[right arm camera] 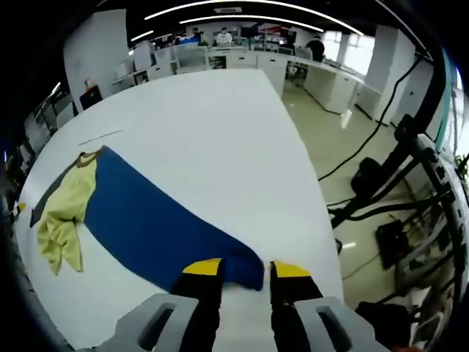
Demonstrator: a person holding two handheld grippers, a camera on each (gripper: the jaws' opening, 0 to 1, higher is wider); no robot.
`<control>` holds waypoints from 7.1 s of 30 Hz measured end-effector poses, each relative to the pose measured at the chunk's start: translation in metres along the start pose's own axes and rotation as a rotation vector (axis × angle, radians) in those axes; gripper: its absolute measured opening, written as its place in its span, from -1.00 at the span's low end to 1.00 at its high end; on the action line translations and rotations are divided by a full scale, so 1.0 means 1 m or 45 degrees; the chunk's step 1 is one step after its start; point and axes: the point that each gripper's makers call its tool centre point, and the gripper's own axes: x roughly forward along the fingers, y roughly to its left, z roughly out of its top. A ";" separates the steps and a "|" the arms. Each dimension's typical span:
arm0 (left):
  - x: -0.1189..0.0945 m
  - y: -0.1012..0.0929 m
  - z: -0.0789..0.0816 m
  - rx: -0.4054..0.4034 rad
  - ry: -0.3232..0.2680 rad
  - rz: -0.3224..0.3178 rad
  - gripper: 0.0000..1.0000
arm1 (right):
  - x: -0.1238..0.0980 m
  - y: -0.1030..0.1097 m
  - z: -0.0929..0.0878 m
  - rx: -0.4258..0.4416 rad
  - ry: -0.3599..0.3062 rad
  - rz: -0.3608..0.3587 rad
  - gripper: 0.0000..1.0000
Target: Fold the garment on the visible template until the final outline fits inside the template.
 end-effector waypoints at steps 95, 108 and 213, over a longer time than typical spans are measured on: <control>-0.116 -0.258 -0.064 0.527 0.042 -0.840 0.89 | 0.015 0.391 -0.065 -1.113 -0.160 0.787 -0.75; -0.113 -0.257 -0.069 0.548 0.059 -0.840 0.88 | -0.020 0.396 -0.027 -0.887 -0.171 0.967 -0.96; 0.015 -0.364 -0.115 -0.177 0.327 -0.706 -0.68 | 0.000 0.298 -0.070 -0.294 -0.135 0.389 -0.65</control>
